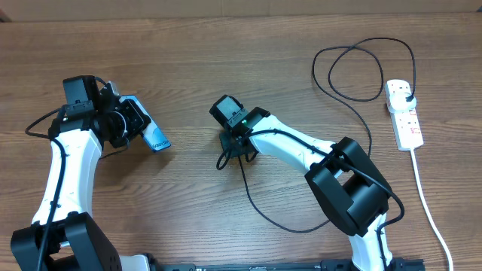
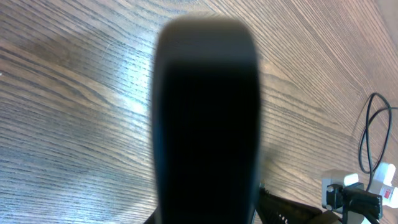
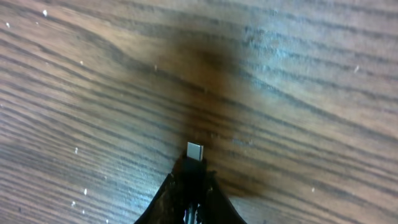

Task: Plug charger to phone and switch on socket

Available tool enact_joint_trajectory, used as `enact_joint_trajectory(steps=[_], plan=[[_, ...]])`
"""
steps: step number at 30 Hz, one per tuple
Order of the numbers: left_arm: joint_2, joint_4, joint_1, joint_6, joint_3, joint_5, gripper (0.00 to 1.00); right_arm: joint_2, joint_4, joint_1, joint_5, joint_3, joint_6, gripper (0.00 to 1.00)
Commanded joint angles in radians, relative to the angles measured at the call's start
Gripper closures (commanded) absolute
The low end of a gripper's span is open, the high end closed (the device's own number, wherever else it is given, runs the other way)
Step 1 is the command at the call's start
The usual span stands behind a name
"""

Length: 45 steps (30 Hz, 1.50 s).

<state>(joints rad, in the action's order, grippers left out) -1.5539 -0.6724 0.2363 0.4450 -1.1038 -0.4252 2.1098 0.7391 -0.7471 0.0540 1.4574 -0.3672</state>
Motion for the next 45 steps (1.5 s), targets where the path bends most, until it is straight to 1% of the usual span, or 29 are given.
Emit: enact_joint_trajectory(steps=[1, 2, 3, 7, 9, 12, 14, 15, 16, 18, 20, 25, 26, 27, 29, 30, 32, 33, 34, 41, 43, 45], plan=[[0.023, 0.003, 0.000, -0.004, -0.011, -0.009, 0.96, 0.014, 0.076, -0.001, -0.064, -0.018, -0.003, 0.81], [0.023, 0.003, 0.000, -0.004, -0.011, -0.009, 0.95, 0.014, 0.104, -0.001, -0.073, -0.008, -0.003, 0.75], [0.023, 0.003, 0.000, -0.004, -0.011, -0.009, 0.95, 0.014, 0.129, 0.000, -0.076, 0.003, -0.003, 0.72], [0.023, 0.003, 0.000, -0.004, -0.011, -0.008, 0.95, 0.014, 0.192, 0.001, -0.074, 0.029, 0.005, 0.69], [0.023, 0.003, 0.000, -0.004, -0.011, -0.008, 0.96, 0.014, 0.190, 0.001, -0.074, 0.029, 0.008, 0.70], [0.023, 0.003, 0.000, -0.004, -0.011, -0.009, 0.95, 0.014, 0.182, 0.001, -0.075, 0.029, 0.008, 0.81], [0.023, 0.003, 0.000, -0.004, -0.011, -0.009, 0.95, 0.014, 0.182, 0.001, -0.075, 0.029, 0.008, 0.79], [0.023, 0.003, 0.000, -0.004, -0.011, -0.008, 0.96, 0.014, 0.181, 0.001, -0.075, 0.029, 0.008, 0.66], [0.023, 0.003, 0.000, -0.004, -0.011, -0.008, 0.96, 0.014, 0.178, 0.002, -0.075, 0.029, 0.008, 0.59], [0.023, 0.003, 0.000, -0.004, -0.011, -0.008, 0.96, 0.014, 0.172, 0.002, -0.075, 0.030, 0.008, 0.53], [0.023, 0.003, 0.000, -0.004, -0.011, -0.008, 0.96, 0.014, 0.174, 0.002, -0.076, 0.031, 0.008, 0.49], [0.023, 0.003, 0.000, -0.004, -0.011, -0.008, 0.96, 0.013, 0.217, 0.002, -0.135, 0.031, 0.008, 0.48], [0.023, 0.003, 0.000, -0.004, -0.011, -0.008, 0.96, 0.013, 0.222, 0.002, -0.151, 0.031, 0.009, 0.44], [0.023, 0.003, 0.000, -0.004, -0.011, -0.008, 0.96, 0.013, 0.222, 0.002, -0.171, 0.031, 0.018, 0.38], [0.023, 0.003, 0.000, -0.004, -0.011, -0.008, 0.95, 0.013, 0.212, 0.003, -0.213, 0.032, 0.042, 0.32], [0.023, 0.003, 0.000, -0.004, -0.011, -0.008, 0.96, 0.013, 0.206, 0.003, -0.214, 0.033, 0.042, 0.27], [0.023, 0.003, 0.000, -0.004, -0.011, -0.008, 0.95, 0.013, 0.190, 0.003, -0.213, 0.037, 0.049, 0.14], [0.023, 0.003, 0.000, -0.004, -0.011, -0.008, 0.95, 0.013, 0.175, 0.003, -0.212, 0.038, 0.055, 0.04], [0.023, 0.003, 0.000, -0.004, -0.011, -0.008, 0.95, 0.013, 0.163, 0.004, -0.212, 0.039, 0.060, 0.00], [0.023, 0.003, 0.000, -0.004, -0.011, -0.008, 0.95, 0.013, 0.093, 0.021, -0.213, 0.043, 0.057, 0.01], [0.023, 0.003, 0.000, -0.005, -0.011, -0.008, 0.95, 0.013, 0.114, 0.021, -0.213, 0.043, 0.057, 0.11], [0.023, 0.003, 0.000, -0.005, -0.011, -0.008, 0.95, 0.013, 0.156, 0.021, -0.212, 0.043, 0.058, 0.28]])
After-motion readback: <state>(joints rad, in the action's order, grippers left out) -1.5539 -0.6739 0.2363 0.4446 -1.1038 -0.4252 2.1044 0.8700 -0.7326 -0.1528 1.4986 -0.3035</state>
